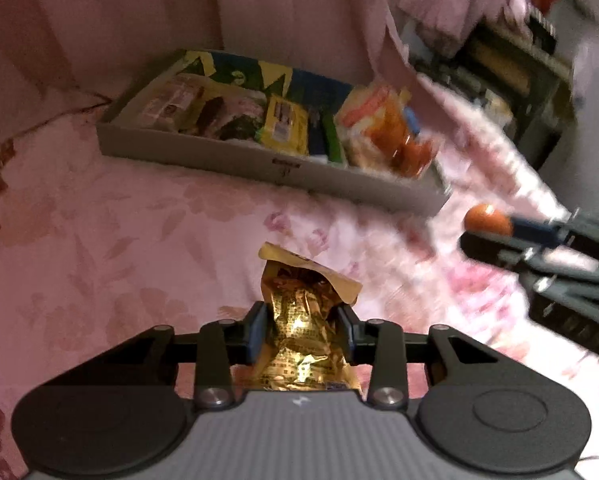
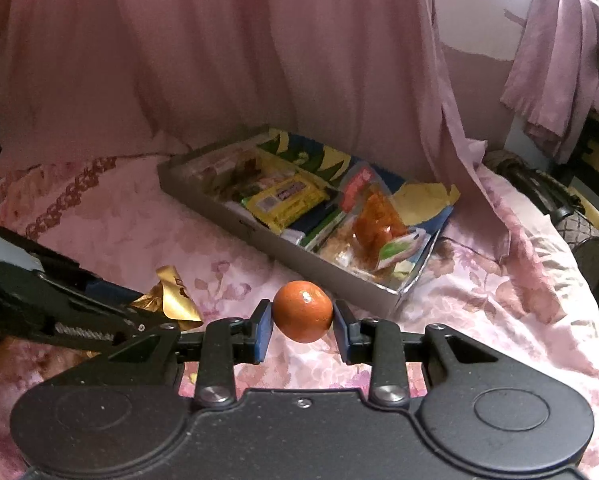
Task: Organize snacks
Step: 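Carry the gold sweet into the tray with the left tool while the right tool carries the mandarin there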
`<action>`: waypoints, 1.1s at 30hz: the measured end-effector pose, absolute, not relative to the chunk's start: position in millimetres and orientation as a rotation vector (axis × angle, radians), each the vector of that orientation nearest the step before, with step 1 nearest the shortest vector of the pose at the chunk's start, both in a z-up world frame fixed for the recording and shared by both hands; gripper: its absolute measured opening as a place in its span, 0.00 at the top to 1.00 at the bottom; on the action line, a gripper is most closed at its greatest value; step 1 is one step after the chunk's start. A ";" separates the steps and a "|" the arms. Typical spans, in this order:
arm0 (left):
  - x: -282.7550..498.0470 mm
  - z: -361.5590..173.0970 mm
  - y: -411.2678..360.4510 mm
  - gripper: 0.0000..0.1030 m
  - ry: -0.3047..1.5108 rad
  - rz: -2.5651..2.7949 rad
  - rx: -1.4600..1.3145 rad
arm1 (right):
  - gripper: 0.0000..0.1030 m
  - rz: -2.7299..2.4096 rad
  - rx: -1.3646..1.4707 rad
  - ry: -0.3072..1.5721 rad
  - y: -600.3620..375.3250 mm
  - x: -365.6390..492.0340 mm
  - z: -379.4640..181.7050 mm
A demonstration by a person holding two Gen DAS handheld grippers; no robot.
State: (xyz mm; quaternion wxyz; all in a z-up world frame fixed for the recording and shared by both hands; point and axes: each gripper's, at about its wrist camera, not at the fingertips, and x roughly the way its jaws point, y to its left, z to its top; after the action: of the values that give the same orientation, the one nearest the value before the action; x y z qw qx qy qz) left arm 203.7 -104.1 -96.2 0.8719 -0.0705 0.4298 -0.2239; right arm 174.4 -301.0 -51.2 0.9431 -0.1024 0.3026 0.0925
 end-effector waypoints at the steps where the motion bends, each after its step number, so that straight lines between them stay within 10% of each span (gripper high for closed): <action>1: 203.9 -92.9 -100.7 0.61 0.895 -0.475 -0.181 | 0.66 0.185 -0.203 0.600 -300.4 172.4 -48.9; 18: 281.5 -22.1 -89.2 0.61 0.606 -0.398 -0.317 | 0.66 0.045 -0.027 0.415 -303.5 224.0 -45.8; 33: 357.4 -84.0 -80.0 0.60 0.526 -0.336 -0.404 | 0.66 0.015 0.031 0.504 -284.1 311.6 -86.4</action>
State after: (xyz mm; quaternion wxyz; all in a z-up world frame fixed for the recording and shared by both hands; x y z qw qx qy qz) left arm 357.4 -80.0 -84.0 0.9317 -0.1975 0.2570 -0.1642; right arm 311.6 -284.1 -86.4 0.9683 0.0154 0.2491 0.0074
